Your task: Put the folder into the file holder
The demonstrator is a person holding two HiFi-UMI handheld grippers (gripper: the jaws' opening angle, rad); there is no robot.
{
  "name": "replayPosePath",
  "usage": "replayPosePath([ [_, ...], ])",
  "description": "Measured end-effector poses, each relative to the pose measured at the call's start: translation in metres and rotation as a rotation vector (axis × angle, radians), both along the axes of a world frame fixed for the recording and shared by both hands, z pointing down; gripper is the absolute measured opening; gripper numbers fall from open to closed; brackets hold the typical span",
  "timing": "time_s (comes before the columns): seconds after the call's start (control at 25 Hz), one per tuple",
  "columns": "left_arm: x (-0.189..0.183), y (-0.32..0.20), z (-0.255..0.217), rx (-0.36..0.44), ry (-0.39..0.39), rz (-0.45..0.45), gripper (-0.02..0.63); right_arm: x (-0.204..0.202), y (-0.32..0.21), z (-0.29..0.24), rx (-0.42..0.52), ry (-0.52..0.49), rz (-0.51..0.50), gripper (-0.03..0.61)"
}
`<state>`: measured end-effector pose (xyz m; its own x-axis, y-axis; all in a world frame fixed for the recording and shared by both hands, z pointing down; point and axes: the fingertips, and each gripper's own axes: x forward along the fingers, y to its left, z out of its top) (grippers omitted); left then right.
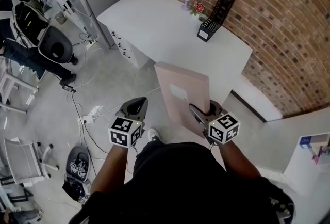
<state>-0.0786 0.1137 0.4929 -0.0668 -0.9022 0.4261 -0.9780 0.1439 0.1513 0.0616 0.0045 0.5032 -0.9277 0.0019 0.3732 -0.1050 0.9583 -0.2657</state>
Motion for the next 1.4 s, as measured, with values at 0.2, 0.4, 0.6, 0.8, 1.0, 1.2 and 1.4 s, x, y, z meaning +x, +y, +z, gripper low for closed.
replayPosePath([
  [0.2,-0.058,0.001,0.02,-0.029,0.049,0.035,0.005,-0.054,-0.004,-0.002,0.04,0.006,0.049,0.166],
  [0.4,-0.091,0.007,0.034,-0.057,0.051,0.072,0.005,-0.083,-0.007,-0.004,0.041,0.022,0.109,0.166],
  [0.6,-0.111,0.002,0.044,-0.058,0.088,0.087,0.005,-0.102,-0.016,0.002,0.019,0.046,0.149,0.164],
  [0.8,-0.121,-0.018,0.04,-0.044,0.1,0.117,0.005,-0.114,-0.043,-0.008,0.01,0.019,0.212,0.164],
  [1.0,-0.134,-0.043,0.047,-0.061,0.093,0.14,0.005,-0.125,-0.091,-0.017,0.018,-0.016,0.292,0.164],
  [1.2,-0.159,-0.099,0.044,-0.072,0.068,0.179,0.005,-0.135,-0.149,-0.024,0.024,-0.067,0.356,0.164],
  [1.4,-0.184,-0.174,0.02,-0.054,0.009,0.251,0.005,-0.145,-0.196,-0.023,-0.005,-0.092,0.418,0.163],
])
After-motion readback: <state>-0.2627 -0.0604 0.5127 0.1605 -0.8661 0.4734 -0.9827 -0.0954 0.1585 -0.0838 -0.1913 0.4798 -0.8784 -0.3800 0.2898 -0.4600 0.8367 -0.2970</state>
